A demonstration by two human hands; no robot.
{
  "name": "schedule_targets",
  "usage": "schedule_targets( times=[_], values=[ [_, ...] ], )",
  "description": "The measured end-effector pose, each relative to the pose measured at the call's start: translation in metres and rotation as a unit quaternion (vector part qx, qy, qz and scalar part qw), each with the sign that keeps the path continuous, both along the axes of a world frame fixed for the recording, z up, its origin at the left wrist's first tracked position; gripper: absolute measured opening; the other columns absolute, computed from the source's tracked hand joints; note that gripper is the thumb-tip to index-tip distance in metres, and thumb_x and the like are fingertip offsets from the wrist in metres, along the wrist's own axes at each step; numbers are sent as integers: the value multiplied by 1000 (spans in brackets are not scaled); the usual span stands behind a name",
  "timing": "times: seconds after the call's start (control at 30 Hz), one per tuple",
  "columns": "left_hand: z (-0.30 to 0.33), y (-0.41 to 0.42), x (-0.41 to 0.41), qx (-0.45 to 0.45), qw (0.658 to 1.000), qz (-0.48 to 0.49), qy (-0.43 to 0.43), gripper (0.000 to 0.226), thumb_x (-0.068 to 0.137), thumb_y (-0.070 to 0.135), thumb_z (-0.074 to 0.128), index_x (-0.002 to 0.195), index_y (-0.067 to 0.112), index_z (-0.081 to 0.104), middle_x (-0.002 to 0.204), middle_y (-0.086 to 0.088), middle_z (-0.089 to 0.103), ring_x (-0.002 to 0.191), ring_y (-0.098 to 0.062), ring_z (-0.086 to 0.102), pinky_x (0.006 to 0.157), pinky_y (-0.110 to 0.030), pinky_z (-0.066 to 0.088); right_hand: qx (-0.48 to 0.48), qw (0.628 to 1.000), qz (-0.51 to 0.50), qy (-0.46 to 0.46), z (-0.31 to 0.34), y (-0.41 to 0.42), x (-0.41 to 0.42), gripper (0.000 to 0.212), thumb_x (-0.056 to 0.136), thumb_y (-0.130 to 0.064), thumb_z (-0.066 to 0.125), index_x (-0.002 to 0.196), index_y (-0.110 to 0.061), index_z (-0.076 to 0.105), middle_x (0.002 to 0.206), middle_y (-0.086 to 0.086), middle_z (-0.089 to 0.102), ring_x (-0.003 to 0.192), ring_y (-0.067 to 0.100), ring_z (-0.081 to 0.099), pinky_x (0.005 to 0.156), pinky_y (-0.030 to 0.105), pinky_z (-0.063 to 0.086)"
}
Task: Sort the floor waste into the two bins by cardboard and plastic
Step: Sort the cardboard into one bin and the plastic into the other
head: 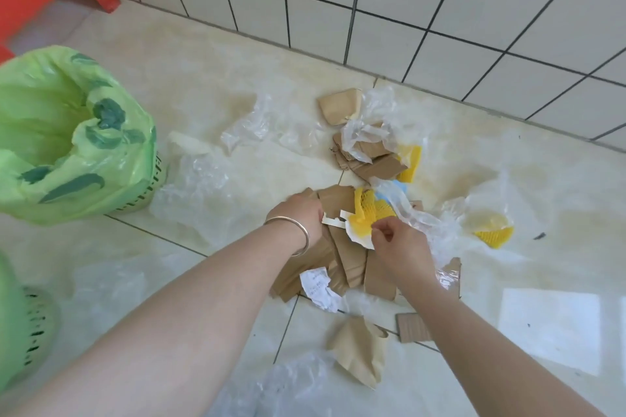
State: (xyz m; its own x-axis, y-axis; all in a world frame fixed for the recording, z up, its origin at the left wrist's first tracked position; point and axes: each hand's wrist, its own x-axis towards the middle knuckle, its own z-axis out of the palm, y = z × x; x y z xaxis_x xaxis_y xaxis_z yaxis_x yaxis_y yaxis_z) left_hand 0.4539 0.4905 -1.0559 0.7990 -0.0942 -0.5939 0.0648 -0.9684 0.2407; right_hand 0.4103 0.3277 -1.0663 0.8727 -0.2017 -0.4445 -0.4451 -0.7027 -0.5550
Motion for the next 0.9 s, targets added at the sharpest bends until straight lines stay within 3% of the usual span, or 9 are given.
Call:
schedule_targets(
  times=[0.13, 0.33, 0.5, 0.6, 0.77, 0.9],
  values=[
    [-34, 1, 7, -11, 1000, -3, 6, 28, 90, 14, 44, 115, 16, 57, 126, -3, 49, 111, -27, 55, 90, -38, 49, -63, 996, 45, 43, -21, 0, -11, 33, 92, -19, 48, 123, -17, 58, 129, 2, 58, 117, 22, 53, 91, 31, 43],
    [-72, -5, 7, -34, 999, 18, 9, 29, 92, 22, 47, 120, 21, 53, 144, -3, 33, 125, -24, 46, 95, -41, 46, -150, 983, 93, 50, -48, -1, -15, 43, 91, -18, 42, 134, -17, 47, 135, 3, 50, 123, 25, 41, 99, 32, 37],
    [-84, -9, 10, -57, 997, 41, -8, 36, 94, 29, 45, 130, 25, 47, 138, 1, 43, 123, -22, 48, 95, -36, 40, -235, 953, 183, 59, -60, 4, -5, 47, 92, -21, 42, 138, -22, 40, 139, -2, 43, 127, 24, 33, 106, 31, 30],
    [-93, -14, 9, -94, 992, 84, 4, 31, 93, 31, 48, 123, 22, 52, 128, 1, 56, 115, -21, 55, 92, -31, 41, -266, 940, 204, 58, -68, 8, 2, 48, 91, -22, 44, 138, -25, 39, 139, 0, 39, 131, 25, 29, 104, 33, 29],
    [-96, -18, 8, -161, 970, 179, 29, 31, 86, 38, 61, 109, 18, 60, 108, 0, 67, 101, -20, 62, 82, -26, 45, -179, 971, 140, 72, -81, 11, 7, 50, 88, -6, 49, 135, -20, 39, 137, 4, 38, 126, 24, 34, 98, 30, 38],
    [-91, -27, 8, -204, 952, 220, 62, 29, 81, 37, 68, 101, 16, 68, 96, -1, 68, 95, -19, 63, 75, -21, 41, -80, 995, 39, 45, -79, 10, 5, 44, 84, -8, 60, 124, -12, 43, 126, 4, 48, 115, 22, 47, 85, 30, 42]
  ],
)
